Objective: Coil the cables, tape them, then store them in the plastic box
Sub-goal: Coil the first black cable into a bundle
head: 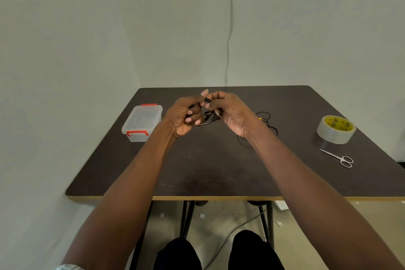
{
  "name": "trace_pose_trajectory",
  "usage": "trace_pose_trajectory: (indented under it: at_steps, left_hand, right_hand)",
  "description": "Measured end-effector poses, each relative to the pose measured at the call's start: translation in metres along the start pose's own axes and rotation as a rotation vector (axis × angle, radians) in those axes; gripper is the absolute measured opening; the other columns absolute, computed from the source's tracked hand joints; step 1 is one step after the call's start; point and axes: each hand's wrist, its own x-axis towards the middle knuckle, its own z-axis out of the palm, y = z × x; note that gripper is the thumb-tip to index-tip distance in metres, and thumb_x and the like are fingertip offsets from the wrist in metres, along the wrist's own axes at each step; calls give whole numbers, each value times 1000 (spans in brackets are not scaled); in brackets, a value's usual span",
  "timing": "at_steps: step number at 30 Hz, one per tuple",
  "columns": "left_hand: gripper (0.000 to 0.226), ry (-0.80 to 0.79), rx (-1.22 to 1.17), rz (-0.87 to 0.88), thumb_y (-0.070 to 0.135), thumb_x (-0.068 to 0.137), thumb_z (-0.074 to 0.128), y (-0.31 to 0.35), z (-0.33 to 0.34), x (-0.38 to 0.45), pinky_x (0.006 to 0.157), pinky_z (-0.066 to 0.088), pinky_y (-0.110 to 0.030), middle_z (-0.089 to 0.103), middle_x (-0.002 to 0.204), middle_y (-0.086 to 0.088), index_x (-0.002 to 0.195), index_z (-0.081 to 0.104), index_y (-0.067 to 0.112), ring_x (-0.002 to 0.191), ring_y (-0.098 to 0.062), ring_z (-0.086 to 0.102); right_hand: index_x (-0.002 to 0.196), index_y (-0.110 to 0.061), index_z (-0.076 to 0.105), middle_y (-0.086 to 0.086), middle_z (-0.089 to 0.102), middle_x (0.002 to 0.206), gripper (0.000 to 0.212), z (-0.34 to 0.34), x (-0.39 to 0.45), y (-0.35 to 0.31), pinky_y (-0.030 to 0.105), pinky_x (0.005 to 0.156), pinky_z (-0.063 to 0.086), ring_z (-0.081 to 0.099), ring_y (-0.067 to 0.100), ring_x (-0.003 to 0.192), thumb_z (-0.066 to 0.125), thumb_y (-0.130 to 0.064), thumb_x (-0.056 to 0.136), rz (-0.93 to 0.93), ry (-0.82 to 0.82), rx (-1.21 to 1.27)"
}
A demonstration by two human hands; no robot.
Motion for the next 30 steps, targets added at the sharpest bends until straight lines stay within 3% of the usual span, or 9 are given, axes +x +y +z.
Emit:
trace_pose_trajectory:
  at_steps: [2, 8, 12, 15, 20, 23, 26, 28, 30]
  left_hand:
    - [31, 15, 7, 16, 14, 96, 53, 0, 0, 0, 39, 28, -22, 25, 38, 6, 66, 58, 10, 29, -7, 23]
    - [46, -66, 49, 24, 45, 96, 50, 7, 1, 1, 42, 16, -28, 23, 39, 5, 68, 54, 9, 32, -9, 17]
    - [45, -41, 78, 17, 38, 101, 42, 7, 3, 3, 41, 17, -25, 23, 39, 6, 69, 54, 8, 31, -8, 17]
    - [42, 0, 141, 26, 31, 103, 41, 5, 5, 4, 41, 21, -24, 22, 41, 5, 69, 53, 7, 33, -9, 16]
    - [38, 40, 215, 76, 30, 97, 54, 3, 4, 5, 46, 31, -28, 25, 40, 2, 66, 54, 8, 35, -13, 23]
    - [36, 66, 226, 98, 25, 96, 58, -2, 7, 8, 46, 36, -27, 27, 39, 0, 66, 54, 6, 35, -14, 27]
    - [36, 135, 254, 123, 25, 94, 61, -6, 13, 10, 42, 28, -25, 29, 40, -1, 66, 55, 5, 32, -13, 24]
    - [35, 218, 277, 160, 26, 92, 64, -7, 14, 12, 40, 22, -24, 28, 42, -2, 66, 56, 3, 32, -12, 22]
    - [37, 256, 241, 177, 29, 91, 66, -8, 13, 13, 41, 20, -25, 28, 42, -2, 65, 57, 4, 32, -12, 21]
  right_hand:
    - [99, -8, 64, 14, 59, 93, 21, -1, 0, -2, 31, 67, 39, 48, 22, 78, 70, 0, 80, -27, 2, -26]
    - [103, 0, 68, 8, 66, 84, 21, -2, -4, -9, 23, 64, 46, 57, 16, 75, 71, 0, 82, -65, 47, -203]
    - [84, -3, 67, 5, 59, 69, 6, 7, -5, -10, 26, 59, 39, 48, 12, 61, 64, -5, 79, -103, 169, -429]
    - [71, -15, 62, -4, 56, 59, 11, 9, -3, -13, 25, 57, 36, 49, 12, 55, 63, -21, 80, -121, 256, -771]
    - [83, -18, 67, 3, 71, 74, 20, 12, -2, -17, 35, 75, 56, 69, 23, 76, 63, -38, 81, -84, 295, -1031]
    - [84, -12, 65, 9, 71, 84, 33, 14, -2, -19, 37, 76, 55, 67, 31, 84, 62, -46, 82, -59, 374, -1144]
    - [85, -9, 63, 14, 67, 91, 35, 20, -6, -20, 33, 66, 43, 61, 36, 89, 57, -44, 88, -127, 455, -1322]
    - [73, -10, 57, 9, 64, 77, 31, 21, -7, -19, 31, 59, 37, 57, 33, 77, 59, -38, 87, -137, 460, -1244]
    - [62, -9, 57, 3, 63, 59, 25, 21, -5, -21, 28, 54, 41, 58, 28, 63, 62, -27, 79, -106, 474, -926]
